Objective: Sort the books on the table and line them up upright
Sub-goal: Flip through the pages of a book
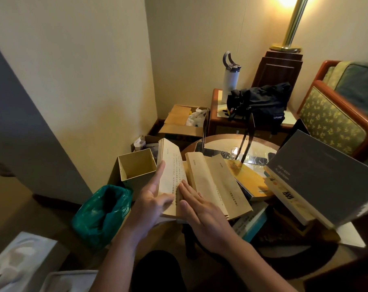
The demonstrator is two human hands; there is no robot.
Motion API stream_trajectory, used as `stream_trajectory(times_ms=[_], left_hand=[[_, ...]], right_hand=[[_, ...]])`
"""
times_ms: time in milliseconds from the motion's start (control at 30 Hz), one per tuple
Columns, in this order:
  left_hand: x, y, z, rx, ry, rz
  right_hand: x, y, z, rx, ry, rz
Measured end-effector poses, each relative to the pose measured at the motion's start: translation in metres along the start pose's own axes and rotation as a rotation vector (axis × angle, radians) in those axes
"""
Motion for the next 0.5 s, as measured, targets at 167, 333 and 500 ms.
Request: stream_trajectory(times_ms=[167,333,500], left_hand=[[-0.012,-0.003,-0.001,-0.037,0.011,-0.020],[-0.026,-0.009,-0.004,-0.088,0.035,-0.095],[-0.032,-0.012,-0.005,-0.128,0.067,-0.147]], right_hand=[[-0.006,0.004,-0.049,0.019,0.020,0.030],[-0.013,-0.003,-0.104,-0.022,0.049,0.118],[-0.014,0.006,-0.123,0.021,0.041,0.106]])
Point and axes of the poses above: each hand's wrist, its own z-axis away from the middle knuckle, its own x-axis out of the palm, y = z × x, the point moved 10 cm from there along -z, towards the middle knuckle, and after that the axes turned 4 degrees about z, right-handed, at the moved point
